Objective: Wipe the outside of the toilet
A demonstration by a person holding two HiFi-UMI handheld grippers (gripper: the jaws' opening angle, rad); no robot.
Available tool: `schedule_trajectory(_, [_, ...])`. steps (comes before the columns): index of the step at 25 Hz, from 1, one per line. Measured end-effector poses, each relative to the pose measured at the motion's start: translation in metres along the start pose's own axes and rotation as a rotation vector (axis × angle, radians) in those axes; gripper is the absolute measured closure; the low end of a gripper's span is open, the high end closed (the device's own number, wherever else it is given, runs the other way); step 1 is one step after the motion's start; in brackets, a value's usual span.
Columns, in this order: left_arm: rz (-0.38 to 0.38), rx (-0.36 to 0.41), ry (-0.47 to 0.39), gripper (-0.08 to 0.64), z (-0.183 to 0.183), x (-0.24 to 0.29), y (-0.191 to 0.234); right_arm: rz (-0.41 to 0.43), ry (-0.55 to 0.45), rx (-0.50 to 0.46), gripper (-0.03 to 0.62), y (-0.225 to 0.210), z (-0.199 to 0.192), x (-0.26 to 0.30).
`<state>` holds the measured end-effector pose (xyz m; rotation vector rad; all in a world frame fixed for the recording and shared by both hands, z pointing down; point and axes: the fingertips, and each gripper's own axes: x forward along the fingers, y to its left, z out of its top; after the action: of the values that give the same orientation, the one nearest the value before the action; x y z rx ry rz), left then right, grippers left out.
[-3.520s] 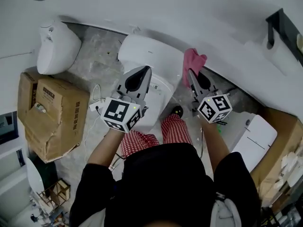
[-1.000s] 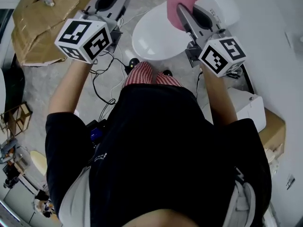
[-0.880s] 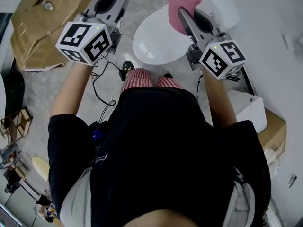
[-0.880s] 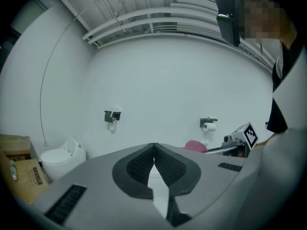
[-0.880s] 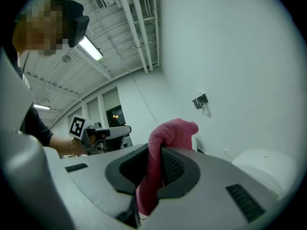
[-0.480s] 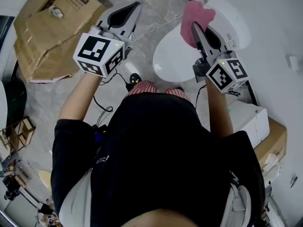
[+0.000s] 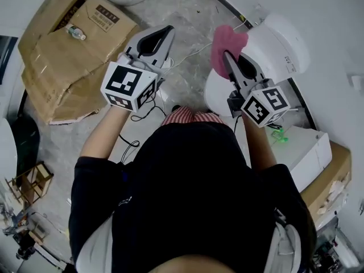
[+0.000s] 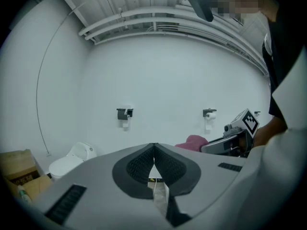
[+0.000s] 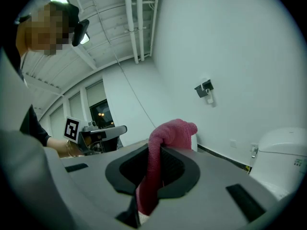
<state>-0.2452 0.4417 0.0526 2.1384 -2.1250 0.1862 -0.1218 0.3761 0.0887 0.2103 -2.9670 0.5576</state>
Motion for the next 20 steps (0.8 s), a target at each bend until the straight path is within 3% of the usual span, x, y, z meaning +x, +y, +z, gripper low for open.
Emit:
schedule_trajectory(6, [-0.054,-0.042,-0.011,0.551,-0.006,0.028,0.009,-0.075,-0.005,0.015,0.537,-0.021,0.003,0.002])
schedule_trajectory(11, [-0.083,-0.013,-0.010,0.551,0.002,0.066,0.017,-0.132,-0.056,0.060,0.537,-0.058,0.013,0.018])
schedule_trajectory(20, [-0.125,0.019,0.024,0.551,0.024,0.166,0.070,-0.267,-0.142,0.080,0.537,-0.158,0.059,0.055])
